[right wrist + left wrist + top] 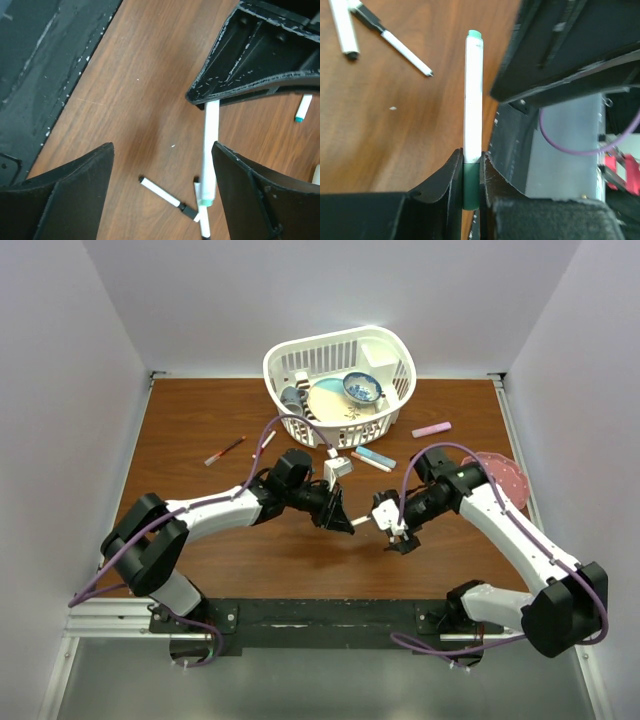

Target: Open the pen caps

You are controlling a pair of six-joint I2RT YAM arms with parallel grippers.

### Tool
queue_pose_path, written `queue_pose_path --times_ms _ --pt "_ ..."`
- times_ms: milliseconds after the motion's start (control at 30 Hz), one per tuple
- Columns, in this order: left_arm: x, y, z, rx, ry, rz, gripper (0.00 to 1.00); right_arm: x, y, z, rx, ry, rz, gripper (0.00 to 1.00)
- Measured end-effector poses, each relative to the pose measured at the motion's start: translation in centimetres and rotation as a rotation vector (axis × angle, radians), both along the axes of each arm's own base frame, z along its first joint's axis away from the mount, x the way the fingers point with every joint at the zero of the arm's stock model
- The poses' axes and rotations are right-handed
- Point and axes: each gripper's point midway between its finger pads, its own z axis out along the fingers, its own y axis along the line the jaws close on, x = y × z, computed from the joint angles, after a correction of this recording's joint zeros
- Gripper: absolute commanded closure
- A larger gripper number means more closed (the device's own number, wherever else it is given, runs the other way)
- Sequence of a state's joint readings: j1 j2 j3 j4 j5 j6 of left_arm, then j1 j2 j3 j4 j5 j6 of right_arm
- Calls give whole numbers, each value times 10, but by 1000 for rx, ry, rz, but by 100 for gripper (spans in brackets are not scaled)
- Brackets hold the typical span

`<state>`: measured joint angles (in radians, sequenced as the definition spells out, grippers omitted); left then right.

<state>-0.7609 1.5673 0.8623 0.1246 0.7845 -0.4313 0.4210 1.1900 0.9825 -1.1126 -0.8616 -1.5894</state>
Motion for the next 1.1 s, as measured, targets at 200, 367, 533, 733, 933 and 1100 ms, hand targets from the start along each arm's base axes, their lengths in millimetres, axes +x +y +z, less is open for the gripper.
queue_pose_path --times_ms 200,367,533,733,933,1100 --pt "-20 0 1 -6 22 -90 100 10 6 -10 -46 -59 -7 32" --pt "-28 -2 5 -23 28 -131 100 18 11 -13 -58 -95 -27 48" --pt "-30 -2 7 -31 32 -142 100 17 12 -22 -92 -94 -33 83" --pt "-28 -1 6 -24 49 -127 81 22 15 -22 -91 -101 -58 100" --pt "-27 2 7 -17 39 -126 54 21 16 -23 -90 -112 -50 100" --pt "-23 6 19 -29 -2 -124 53 19 15 -23 -93 -116 -44 100"
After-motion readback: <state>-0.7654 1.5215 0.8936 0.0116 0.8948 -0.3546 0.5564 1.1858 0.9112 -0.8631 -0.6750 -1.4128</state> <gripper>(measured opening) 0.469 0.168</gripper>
